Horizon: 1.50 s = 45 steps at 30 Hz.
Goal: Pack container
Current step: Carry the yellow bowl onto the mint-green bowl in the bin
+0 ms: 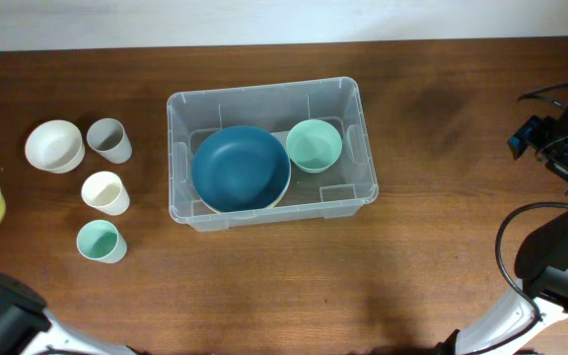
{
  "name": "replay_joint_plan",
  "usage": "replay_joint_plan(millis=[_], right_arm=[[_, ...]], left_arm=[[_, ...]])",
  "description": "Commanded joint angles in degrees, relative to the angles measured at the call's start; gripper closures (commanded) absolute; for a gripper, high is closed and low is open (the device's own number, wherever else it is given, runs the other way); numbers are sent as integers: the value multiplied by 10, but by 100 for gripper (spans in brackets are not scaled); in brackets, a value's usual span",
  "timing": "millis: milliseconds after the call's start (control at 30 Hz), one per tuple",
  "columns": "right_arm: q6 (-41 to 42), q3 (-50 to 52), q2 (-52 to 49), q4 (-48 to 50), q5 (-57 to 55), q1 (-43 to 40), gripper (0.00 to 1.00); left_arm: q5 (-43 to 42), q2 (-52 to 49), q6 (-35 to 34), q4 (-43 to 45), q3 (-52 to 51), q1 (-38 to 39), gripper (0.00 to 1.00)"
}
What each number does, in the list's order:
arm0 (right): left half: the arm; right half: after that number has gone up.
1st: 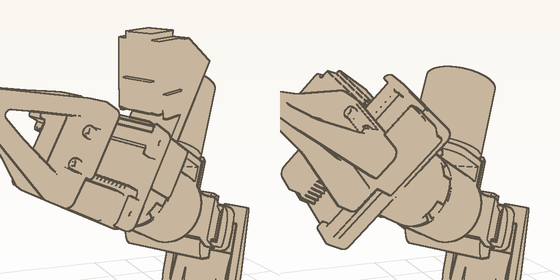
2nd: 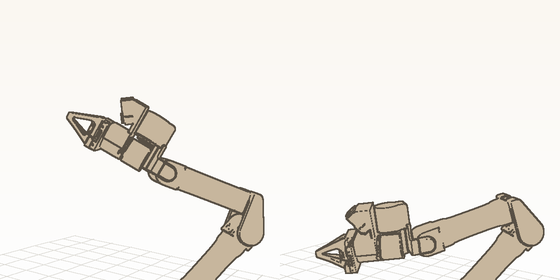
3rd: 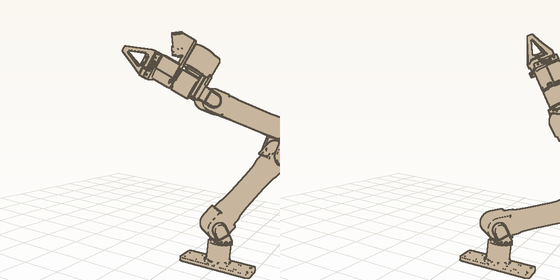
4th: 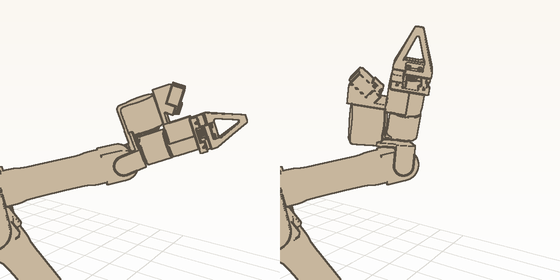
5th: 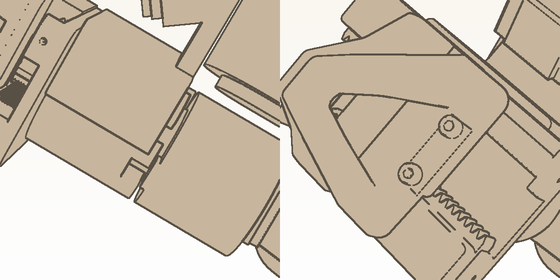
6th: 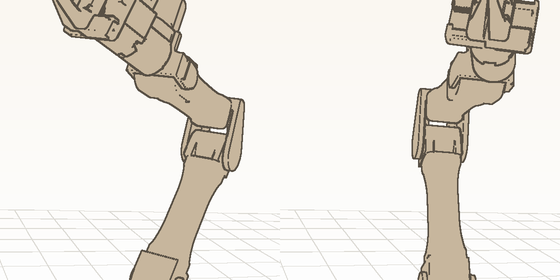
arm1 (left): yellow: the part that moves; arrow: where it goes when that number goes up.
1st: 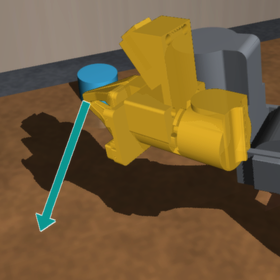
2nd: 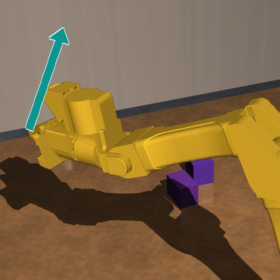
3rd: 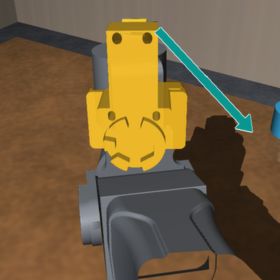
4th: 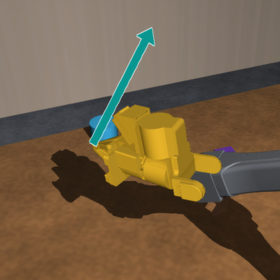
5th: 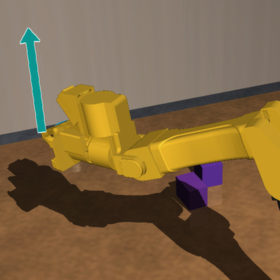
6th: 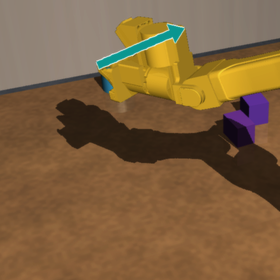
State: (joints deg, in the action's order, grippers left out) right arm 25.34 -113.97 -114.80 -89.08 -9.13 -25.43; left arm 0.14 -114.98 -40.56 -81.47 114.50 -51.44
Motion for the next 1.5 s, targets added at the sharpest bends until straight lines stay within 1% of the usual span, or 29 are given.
replay_joint_plan(millis=[0,67,167,233,267,300,333,400,433,533,600,800,867,967,1167,1467], right_arm=[[4,2,0,0,-3,-1,1],[4,2,0,0,-3,-1,1],[4,2,0,0,-3,-1,1],[4,2,0,0,-3,-1,1],[4,2,0,0,-3,-1,1],[4,2,0,0,-3,-1,1],[4,2,0,0,-3,-1,1],[4,2,0,0,-3,-1,1],[4,2,0,0,-3,-1,1],[4,2,0,0,-3,-1,1],[4,2,0,0,-3,-1,1],[4,2,0,0,-3,-1,1],[4,2,0,0,-3,-1,1],[4,2,0,0,-3,-1,1],[4,2,0,0,-3,-1,1],[4,2,0,0,-3,-1,1]], left_arm=[[-37,93,3,-3,16,46,99],[-70,138,3,-2,16,90,99],[-72,180,3,6,16,161,99],[-67,207,3,27,16,267,99],[-54,211,3,39,16,332,99],[-43,211,3,48,15,376,99],[-22,205,3,60,15,435,99],[4,194,3,75,15,509,99],[12,180,3,89,15,563,99],[12,151,3,112,15,632,99],[12,111,3,134,15,683,99],[12,7,3,170,15,747,99],[12,-40,3,195,15,770,99],[12,-70,3,215,15,785,99],[11,-108,3,243,15,808,98],[12,-110,2,240,15,814,98]])
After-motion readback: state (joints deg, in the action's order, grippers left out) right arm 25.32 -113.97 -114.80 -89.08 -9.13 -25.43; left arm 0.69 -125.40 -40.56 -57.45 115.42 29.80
